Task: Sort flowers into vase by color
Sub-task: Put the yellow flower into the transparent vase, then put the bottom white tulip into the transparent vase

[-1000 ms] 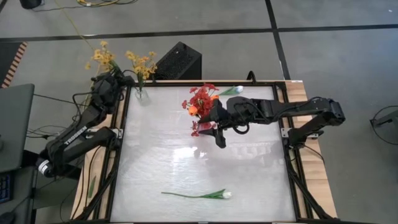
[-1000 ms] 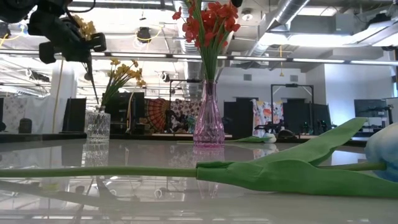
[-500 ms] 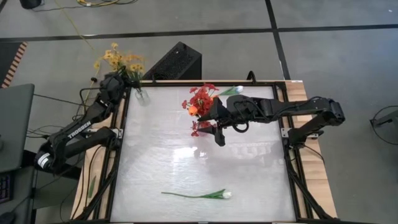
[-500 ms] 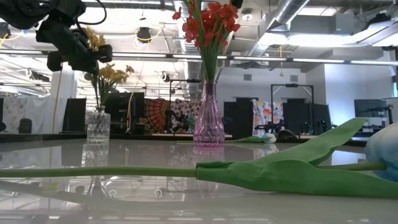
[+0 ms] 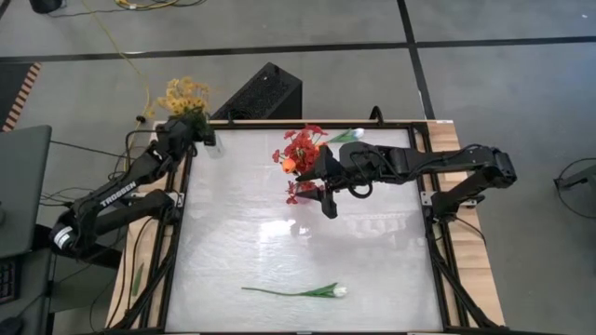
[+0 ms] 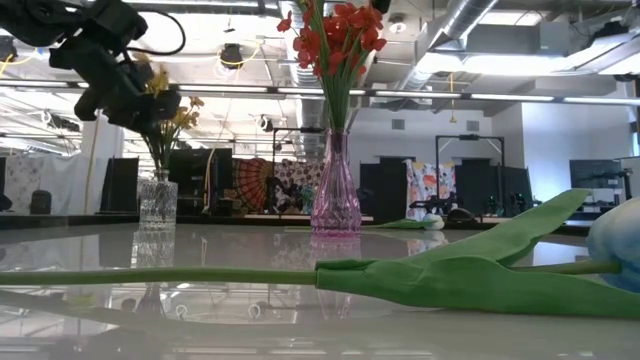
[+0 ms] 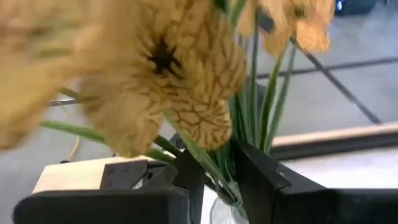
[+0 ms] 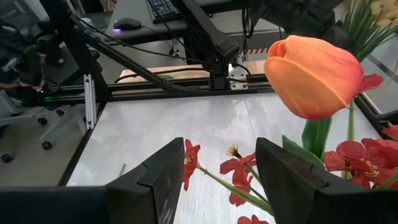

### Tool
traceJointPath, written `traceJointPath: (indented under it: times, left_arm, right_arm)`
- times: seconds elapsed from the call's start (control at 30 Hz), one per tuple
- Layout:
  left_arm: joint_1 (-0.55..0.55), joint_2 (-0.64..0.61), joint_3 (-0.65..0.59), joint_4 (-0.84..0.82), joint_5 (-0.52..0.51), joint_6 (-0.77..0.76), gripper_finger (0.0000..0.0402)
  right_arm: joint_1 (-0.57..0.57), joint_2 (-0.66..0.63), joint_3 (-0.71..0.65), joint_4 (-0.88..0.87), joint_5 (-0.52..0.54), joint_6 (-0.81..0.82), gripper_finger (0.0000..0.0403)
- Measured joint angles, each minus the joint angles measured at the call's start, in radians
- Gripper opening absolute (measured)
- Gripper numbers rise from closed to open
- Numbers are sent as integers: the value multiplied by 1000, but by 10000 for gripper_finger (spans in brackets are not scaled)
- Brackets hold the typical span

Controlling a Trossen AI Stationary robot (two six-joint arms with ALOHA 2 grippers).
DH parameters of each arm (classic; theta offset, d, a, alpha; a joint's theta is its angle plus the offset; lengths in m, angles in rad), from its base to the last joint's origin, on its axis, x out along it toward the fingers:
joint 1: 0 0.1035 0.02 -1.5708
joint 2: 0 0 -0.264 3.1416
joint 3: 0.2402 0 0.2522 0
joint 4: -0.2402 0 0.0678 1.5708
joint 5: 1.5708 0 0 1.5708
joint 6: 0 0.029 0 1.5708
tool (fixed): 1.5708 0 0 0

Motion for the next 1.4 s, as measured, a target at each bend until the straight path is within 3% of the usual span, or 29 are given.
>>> traceJointPath:
  times: [0.27,0.6,0.83,1.0,1.23,1.4]
  left_arm:
    - [-36,0,0,-94,49,59,124]
    - [-90,-4,12,-272,207,101,182]
    - [-178,-4,29,-384,331,104,197]
    - [-293,-4,29,-371,481,84,197]
    - [-529,7,29,-346,794,16,197]
    - [-768,51,29,-265,790,-32,197]
  right_arm:
    - [0,0,0,-5,0,-20,223]
    - [0,0,0,-17,-34,-19,223]
    - [7,0,0,-21,-88,-18,223]
    - [21,-4,0,-36,-90,-16,223]
    - [43,-4,0,-46,-108,7,223]
    - [68,-4,1,-70,-108,50,223]
